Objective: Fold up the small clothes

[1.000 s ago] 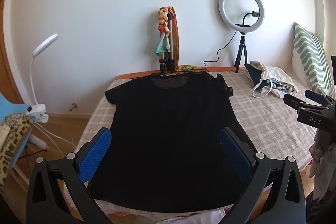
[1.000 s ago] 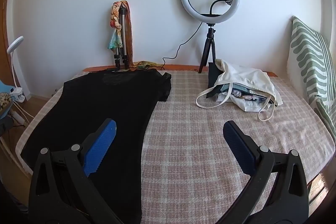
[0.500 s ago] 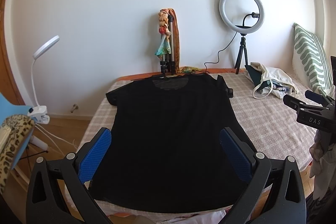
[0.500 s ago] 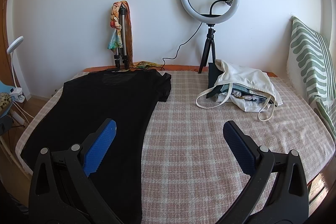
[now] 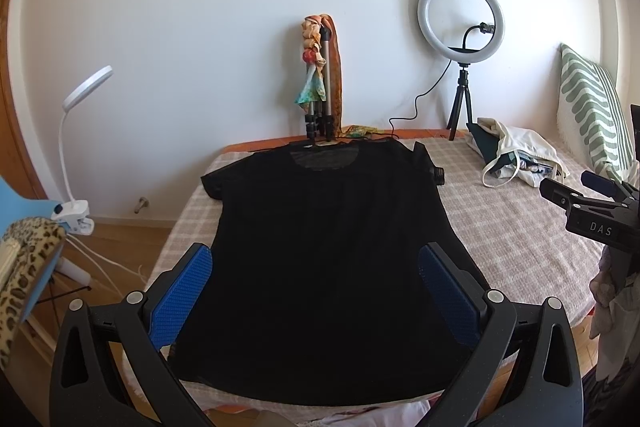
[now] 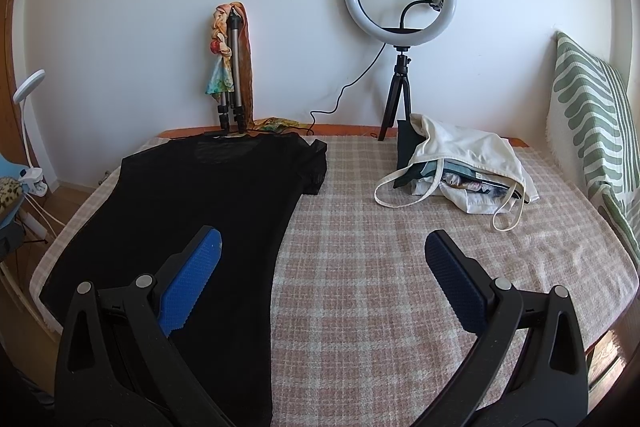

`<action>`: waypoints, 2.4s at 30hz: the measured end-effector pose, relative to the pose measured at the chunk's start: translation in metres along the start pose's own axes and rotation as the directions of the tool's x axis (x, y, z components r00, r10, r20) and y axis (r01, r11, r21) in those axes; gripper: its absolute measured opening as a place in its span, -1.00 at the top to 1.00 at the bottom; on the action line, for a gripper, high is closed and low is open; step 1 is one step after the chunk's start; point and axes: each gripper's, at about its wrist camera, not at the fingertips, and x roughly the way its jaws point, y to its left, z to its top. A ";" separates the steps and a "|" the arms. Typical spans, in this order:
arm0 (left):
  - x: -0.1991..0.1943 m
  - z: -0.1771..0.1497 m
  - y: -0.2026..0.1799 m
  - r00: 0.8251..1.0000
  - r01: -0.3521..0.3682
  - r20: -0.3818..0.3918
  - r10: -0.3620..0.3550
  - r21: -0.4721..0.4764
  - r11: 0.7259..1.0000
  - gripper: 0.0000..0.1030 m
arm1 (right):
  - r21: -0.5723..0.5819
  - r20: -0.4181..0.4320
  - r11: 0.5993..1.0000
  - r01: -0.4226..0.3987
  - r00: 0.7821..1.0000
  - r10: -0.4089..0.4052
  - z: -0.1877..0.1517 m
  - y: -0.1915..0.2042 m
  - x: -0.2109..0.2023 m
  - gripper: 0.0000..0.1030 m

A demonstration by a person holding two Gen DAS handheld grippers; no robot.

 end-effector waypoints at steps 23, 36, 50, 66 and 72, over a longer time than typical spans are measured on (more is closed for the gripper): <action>0.000 0.000 0.001 1.000 -0.002 0.000 0.002 0.000 1.000 -0.99 | 0.001 -0.001 1.000 0.000 1.000 0.000 0.000 0.000 0.001 -1.00; 0.001 0.000 0.002 1.000 -0.001 -0.002 0.001 0.000 1.000 -0.99 | 0.002 -0.001 1.000 0.000 1.000 0.000 0.001 0.000 0.002 -1.00; 0.004 -0.003 0.013 1.000 -0.021 -0.018 0.021 -0.001 1.000 -0.99 | 0.002 -0.004 1.000 -0.002 1.000 0.002 0.003 0.011 0.009 -1.00; 0.033 -0.039 0.092 0.992 -0.013 -0.126 -0.005 -0.142 0.990 -0.73 | -0.084 0.004 0.975 -0.205 0.978 0.206 0.038 0.081 0.016 -1.00; 0.051 -0.065 0.131 0.969 -0.040 -0.246 -0.009 -0.195 0.980 -0.44 | -0.168 -0.099 0.928 -0.333 0.942 0.320 0.074 0.135 0.032 -1.00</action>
